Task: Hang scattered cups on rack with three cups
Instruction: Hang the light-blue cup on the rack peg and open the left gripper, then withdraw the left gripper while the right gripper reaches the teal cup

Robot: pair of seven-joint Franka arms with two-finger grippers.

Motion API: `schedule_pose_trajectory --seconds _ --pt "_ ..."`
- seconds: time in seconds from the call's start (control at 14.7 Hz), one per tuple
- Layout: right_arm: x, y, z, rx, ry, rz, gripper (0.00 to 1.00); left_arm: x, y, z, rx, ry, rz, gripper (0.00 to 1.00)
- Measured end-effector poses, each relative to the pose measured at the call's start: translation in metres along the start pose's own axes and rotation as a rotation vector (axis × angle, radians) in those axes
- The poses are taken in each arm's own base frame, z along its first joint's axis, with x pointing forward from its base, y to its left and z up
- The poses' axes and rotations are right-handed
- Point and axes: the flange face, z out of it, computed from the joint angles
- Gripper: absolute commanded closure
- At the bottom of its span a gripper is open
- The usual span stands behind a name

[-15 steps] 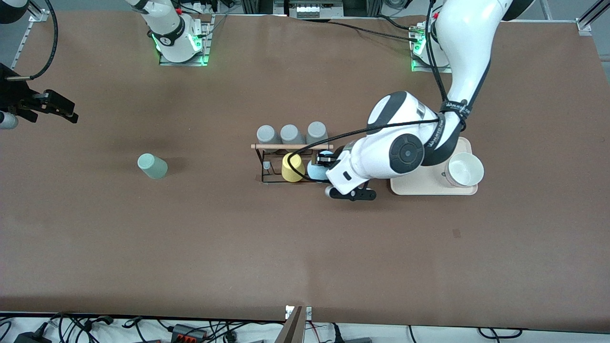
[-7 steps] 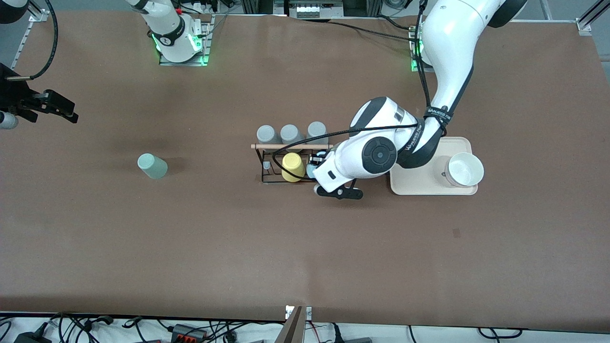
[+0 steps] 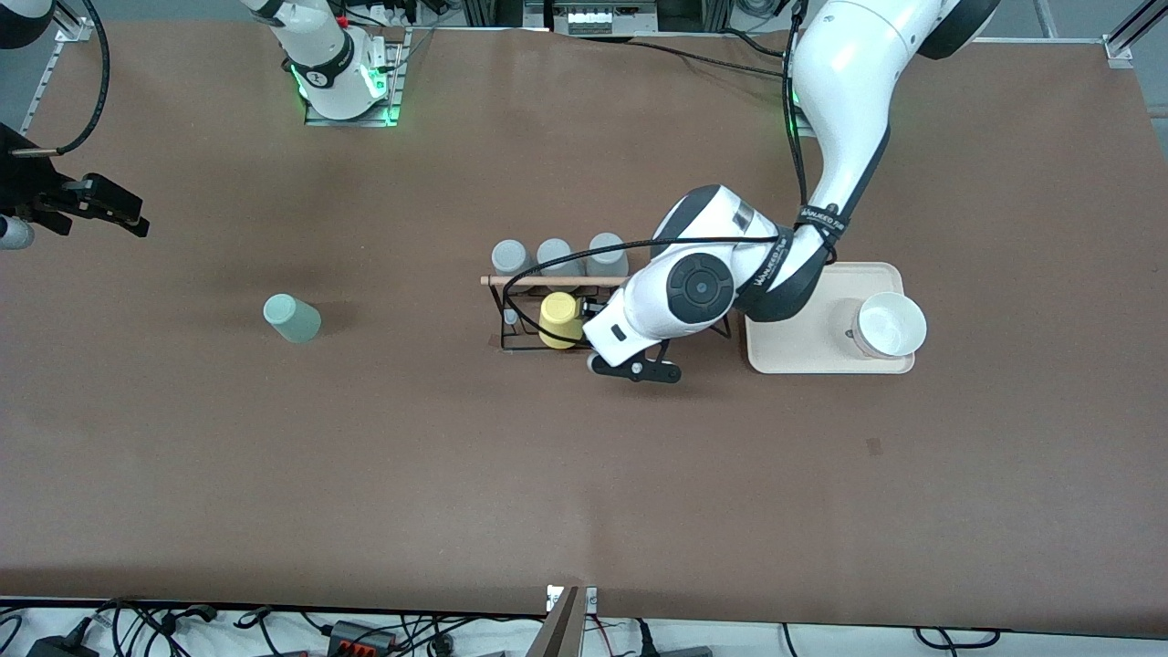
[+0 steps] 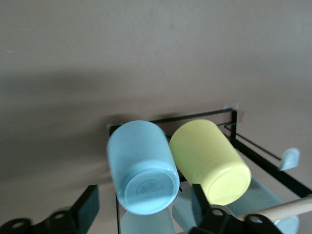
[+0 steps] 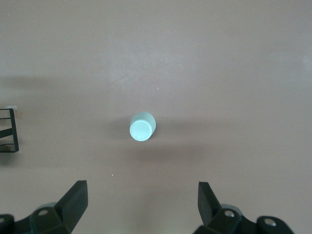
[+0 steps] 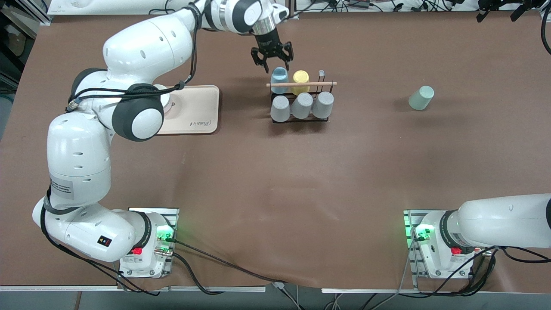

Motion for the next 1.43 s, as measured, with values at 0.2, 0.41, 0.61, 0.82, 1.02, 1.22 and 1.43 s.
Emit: schedule_pose_trajectory --seconds 0.2,0.41,0.61,0.82,1.02,1.22,1.43 --pt "0.000 0.001 0.001 0.000 -0.002 0.002 0.00 0.006 -0.017 -0.048 -0.007 0.013 -0.024 0.00" --pt "0.001 0.001 0.002 0.001 -0.003 0.003 0.00 0.009 -0.053 -0.112 -0.001 0.005 -0.068 0.00" --pt "0.004 -0.002 0.008 0.057 -0.010 0.013 0.00 0.017 -0.126 -0.184 -0.015 0.048 -0.165 0.00" --pt "0.010 0.004 0.021 0.070 -0.026 0.028 0.00 0.012 -0.180 -0.208 0.029 -0.006 -0.232 0.00" --pt "0.027 0.009 0.059 0.070 -0.067 0.038 0.00 0.006 -0.212 -0.217 0.065 -0.060 -0.278 0.00" --pt "0.047 0.011 0.124 0.060 -0.168 0.037 0.00 0.002 -0.265 -0.236 0.075 -0.086 -0.353 0.00" --pt "0.054 0.010 0.159 0.037 -0.227 0.025 0.00 0.000 -0.322 -0.253 0.062 -0.089 -0.343 0.00"
